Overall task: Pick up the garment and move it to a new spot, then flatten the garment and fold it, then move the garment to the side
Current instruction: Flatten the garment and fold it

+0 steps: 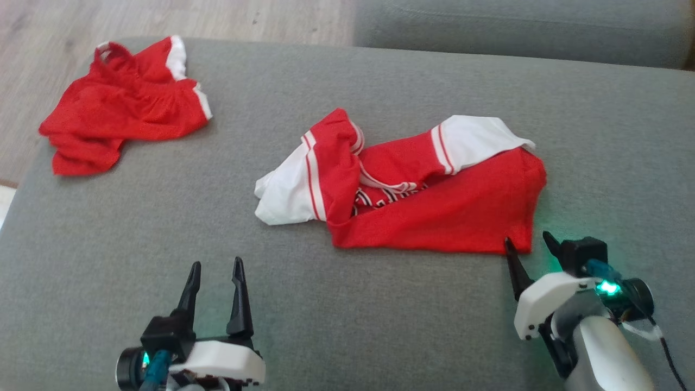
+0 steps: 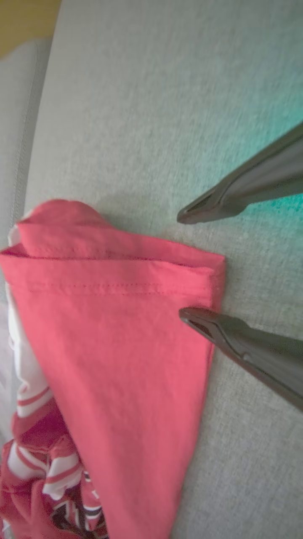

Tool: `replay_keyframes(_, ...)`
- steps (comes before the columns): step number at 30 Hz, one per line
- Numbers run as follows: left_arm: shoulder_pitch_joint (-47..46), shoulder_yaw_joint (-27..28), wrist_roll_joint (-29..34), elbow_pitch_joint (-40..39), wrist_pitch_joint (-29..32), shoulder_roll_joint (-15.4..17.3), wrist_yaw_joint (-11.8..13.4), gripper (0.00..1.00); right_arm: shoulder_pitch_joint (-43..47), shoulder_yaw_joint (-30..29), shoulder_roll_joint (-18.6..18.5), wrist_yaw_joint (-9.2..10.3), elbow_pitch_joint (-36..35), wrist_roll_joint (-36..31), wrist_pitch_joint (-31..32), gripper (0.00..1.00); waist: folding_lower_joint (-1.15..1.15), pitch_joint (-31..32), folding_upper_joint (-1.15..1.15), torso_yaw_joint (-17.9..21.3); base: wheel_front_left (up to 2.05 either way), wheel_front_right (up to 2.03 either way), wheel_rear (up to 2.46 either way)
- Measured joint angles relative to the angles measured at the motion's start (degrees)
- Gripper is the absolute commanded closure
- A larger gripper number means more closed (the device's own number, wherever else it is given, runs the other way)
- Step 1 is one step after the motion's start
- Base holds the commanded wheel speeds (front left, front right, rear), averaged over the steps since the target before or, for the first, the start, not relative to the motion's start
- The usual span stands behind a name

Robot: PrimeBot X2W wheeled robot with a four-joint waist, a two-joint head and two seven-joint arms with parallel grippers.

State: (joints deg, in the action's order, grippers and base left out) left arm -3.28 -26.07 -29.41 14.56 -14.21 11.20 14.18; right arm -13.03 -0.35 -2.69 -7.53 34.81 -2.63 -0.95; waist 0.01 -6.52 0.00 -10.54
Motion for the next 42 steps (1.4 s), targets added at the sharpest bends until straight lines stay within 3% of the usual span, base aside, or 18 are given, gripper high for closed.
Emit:
replay_keyframes(3,0.0,0.0,0.2,0.0,0.0,-0.1,0.0,0.00,-2.1,0.1,0.0,0.00,3.0,0.0,0.8,0.00,0.00,-0.8,0.00,-0.8,0.00,0.00,0.00)
replay_keyframes(4,0.0,0.1,0.2,0.0,0.0,-0.1,0.0,0.00,-2.9,0.2,0.0,0.00,3.6,0.1,0.9,0.42,0.00,-1.0,0.00,-0.9,0.00,0.00,0.00)
replay_keyframes(5,0.0,0.1,0.2,0.0,0.0,-0.1,0.0,0.00,-3.8,0.2,0.0,0.00,4.3,0.4,1.2,0.62,0.00,-1.2,0.00,-1.0,0.00,0.00,0.00)
replay_keyframes(6,0.0,0.1,0.2,0.0,0.0,-0.1,0.0,0.00,-4.6,0.4,0.0,0.00,4.9,0.8,1.4,1.00,0.00,-1.4,0.00,-1.0,0.00,0.00,0.00)
replay_keyframes(10,-0.1,0.2,0.2,0.0,-0.1,-0.2,0.0,0.00,-5.5,0.5,0.0,0.00,5.5,1.7,0.2,1.00,0.00,-1.4,0.00,-0.5,0.00,0.00,0.00)
replay_keyframes(18,-0.1,0.3,0.2,-0.1,-0.1,-0.1,0.5,0.00,-4.4,-7.0,0.0,0.00,2.2,1.6,-2.7,1.00,-0.01,0.0,0.00,1.2,0.00,0.00,0.00)
replay_keyframes(23,0.0,0.4,0.2,-0.5,-0.1,-0.1,0.5,0.00,0.9,-11.5,0.0,0.00,-2.4,1.1,-2.6,1.00,-0.01,0.8,0.00,2.4,0.00,0.00,0.00)
replay_keyframes(28,0.0,0.4,0.2,-0.8,-0.1,0.1,0.5,0.00,5.9,-12.5,0.1,0.00,-6.1,1.7,-2.0,1.00,-0.01,1.0,0.00,3.4,0.00,0.00,0.00)
replay_keyframes(29,0.0,0.4,0.2,-0.8,-0.1,0.2,0.5,0.00,6.4,-12.4,0.1,0.00,-6.7,2.1,-2.0,0.93,-0.01,0.9,0.00,3.6,0.00,0.00,0.00)
replay_keyframes(30,0.0,0.4,0.2,-0.8,-0.1,0.2,0.5,0.00,6.8,-12.3,0.1,0.00,-7.2,2.3,-2.1,0.70,-0.01,0.9,0.00,3.8,0.00,0.00,0.00)
replay_keyframes(31,0.0,0.3,0.2,-0.8,-0.1,0.2,0.5,0.00,7.1,-12.1,0.2,0.00,-7.6,2.3,-2.6,0.16,-0.01,0.9,0.00,3.9,0.00,0.00,0.00)
replay_keyframes(32,0.0,0.3,0.2,-0.8,-0.1,0.2,0.5,0.00,7.2,-12.0,0.2,0.00,-8.0,2.3,-3.3,0.00,-0.01,0.9,0.00,4.1,0.00,0.00,0.00)
replay_keyframes(42,0.0,0.1,0.2,-0.7,-0.1,0.4,0.4,0.00,7.8,-9.8,0.2,0.00,-13.2,3.2,-8.0,0.00,-0.01,2.3,0.00,4.9,0.00,0.00,0.00)
